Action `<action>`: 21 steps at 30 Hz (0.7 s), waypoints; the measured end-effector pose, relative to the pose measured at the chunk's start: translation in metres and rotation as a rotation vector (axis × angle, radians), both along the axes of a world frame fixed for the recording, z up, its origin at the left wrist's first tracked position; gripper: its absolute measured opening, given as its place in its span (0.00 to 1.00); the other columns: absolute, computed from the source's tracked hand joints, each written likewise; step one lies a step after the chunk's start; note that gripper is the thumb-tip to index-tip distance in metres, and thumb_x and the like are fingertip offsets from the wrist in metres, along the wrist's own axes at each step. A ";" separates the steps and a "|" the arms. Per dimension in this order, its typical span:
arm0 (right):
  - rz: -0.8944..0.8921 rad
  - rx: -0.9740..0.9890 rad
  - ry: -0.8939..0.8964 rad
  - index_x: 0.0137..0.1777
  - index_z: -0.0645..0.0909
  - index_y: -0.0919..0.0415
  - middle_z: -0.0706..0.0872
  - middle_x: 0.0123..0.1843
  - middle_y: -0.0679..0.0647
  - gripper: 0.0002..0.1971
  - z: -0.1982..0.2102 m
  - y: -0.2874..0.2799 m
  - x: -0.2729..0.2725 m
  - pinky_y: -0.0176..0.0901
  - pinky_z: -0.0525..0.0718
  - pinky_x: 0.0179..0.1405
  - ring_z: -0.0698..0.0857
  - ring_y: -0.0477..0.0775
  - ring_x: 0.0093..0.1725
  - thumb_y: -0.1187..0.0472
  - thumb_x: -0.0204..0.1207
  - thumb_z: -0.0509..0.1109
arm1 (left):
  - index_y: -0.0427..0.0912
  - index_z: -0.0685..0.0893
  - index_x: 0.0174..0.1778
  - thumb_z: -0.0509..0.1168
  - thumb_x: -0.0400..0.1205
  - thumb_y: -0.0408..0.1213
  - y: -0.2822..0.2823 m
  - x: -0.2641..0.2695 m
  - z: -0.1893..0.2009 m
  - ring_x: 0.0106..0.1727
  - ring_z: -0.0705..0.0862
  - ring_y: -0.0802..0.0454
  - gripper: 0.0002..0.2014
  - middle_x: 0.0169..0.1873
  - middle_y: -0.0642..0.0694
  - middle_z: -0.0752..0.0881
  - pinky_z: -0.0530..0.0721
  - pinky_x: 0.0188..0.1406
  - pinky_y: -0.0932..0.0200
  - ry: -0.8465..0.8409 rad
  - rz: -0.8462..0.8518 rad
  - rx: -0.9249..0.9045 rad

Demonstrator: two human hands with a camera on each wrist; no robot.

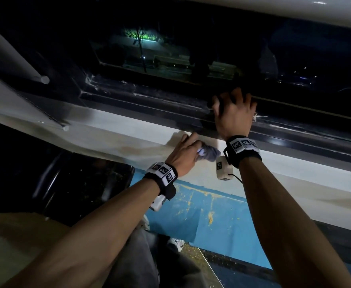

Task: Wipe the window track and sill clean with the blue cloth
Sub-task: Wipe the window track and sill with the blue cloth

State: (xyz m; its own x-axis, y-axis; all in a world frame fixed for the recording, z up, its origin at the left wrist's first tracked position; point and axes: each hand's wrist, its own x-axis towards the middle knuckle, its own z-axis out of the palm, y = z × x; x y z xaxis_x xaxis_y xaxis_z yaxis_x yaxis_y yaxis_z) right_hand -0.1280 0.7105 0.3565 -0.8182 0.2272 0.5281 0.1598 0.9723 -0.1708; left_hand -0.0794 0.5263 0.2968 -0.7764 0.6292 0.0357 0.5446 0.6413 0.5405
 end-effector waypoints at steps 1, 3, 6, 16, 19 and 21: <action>0.007 -0.001 -0.007 0.57 0.90 0.55 0.86 0.59 0.60 0.20 0.001 0.001 0.000 0.61 0.77 0.54 0.84 0.70 0.55 0.42 0.90 0.64 | 0.38 0.81 0.49 0.69 0.79 0.25 -0.003 0.003 0.002 0.53 0.72 0.40 0.06 0.57 0.40 0.75 0.77 0.52 0.39 -0.012 -0.031 -0.003; 0.022 -0.001 -0.022 0.58 0.90 0.55 0.86 0.59 0.61 0.20 0.001 0.001 0.001 0.62 0.77 0.55 0.84 0.70 0.56 0.41 0.90 0.63 | 0.38 0.81 0.50 0.69 0.80 0.27 -0.010 0.007 0.005 0.54 0.73 0.40 0.06 0.56 0.41 0.75 0.77 0.53 0.41 -0.054 -0.063 0.007; 0.086 -0.056 -0.050 0.64 0.89 0.54 0.87 0.63 0.62 0.20 0.005 0.004 0.009 0.62 0.77 0.60 0.83 0.71 0.60 0.42 0.91 0.62 | 0.40 0.83 0.60 0.71 0.83 0.32 -0.023 0.017 0.009 0.60 0.76 0.43 0.11 0.60 0.44 0.78 0.78 0.59 0.50 -0.168 -0.028 0.063; 0.244 -0.735 -0.050 0.55 0.88 0.59 0.91 0.57 0.52 0.05 -0.018 -0.034 0.160 0.53 0.89 0.52 0.89 0.52 0.50 0.66 0.86 0.71 | 0.47 0.75 0.49 0.69 0.89 0.44 -0.056 0.050 0.029 0.34 0.78 0.68 0.10 0.34 0.57 0.81 0.73 0.36 0.75 -0.327 0.249 0.220; 0.176 -1.004 -0.240 0.61 0.87 0.52 0.92 0.58 0.48 0.05 -0.037 -0.050 0.199 0.45 0.92 0.50 0.92 0.42 0.50 0.55 0.89 0.72 | 0.46 0.78 0.47 0.65 0.91 0.46 -0.050 0.059 0.029 0.36 0.80 0.61 0.10 0.34 0.54 0.82 0.76 0.39 0.67 -0.357 0.289 0.208; 0.141 -1.241 -0.355 0.69 0.83 0.43 0.92 0.61 0.45 0.14 -0.042 -0.060 0.215 0.45 0.94 0.53 0.94 0.46 0.55 0.42 0.88 0.72 | 0.43 0.85 0.48 0.64 0.91 0.47 -0.043 0.064 0.026 0.42 0.85 0.47 0.12 0.40 0.48 0.88 0.83 0.45 0.53 -0.398 0.297 0.205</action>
State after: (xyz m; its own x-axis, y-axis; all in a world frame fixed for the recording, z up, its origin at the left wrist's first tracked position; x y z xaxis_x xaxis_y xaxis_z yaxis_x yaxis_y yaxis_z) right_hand 0.0867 0.6508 0.3146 -0.9258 0.3066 -0.2212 0.2920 0.2081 -0.9335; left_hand -0.0158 0.4829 0.3228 -0.8984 0.3914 -0.1991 0.0829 0.5964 0.7984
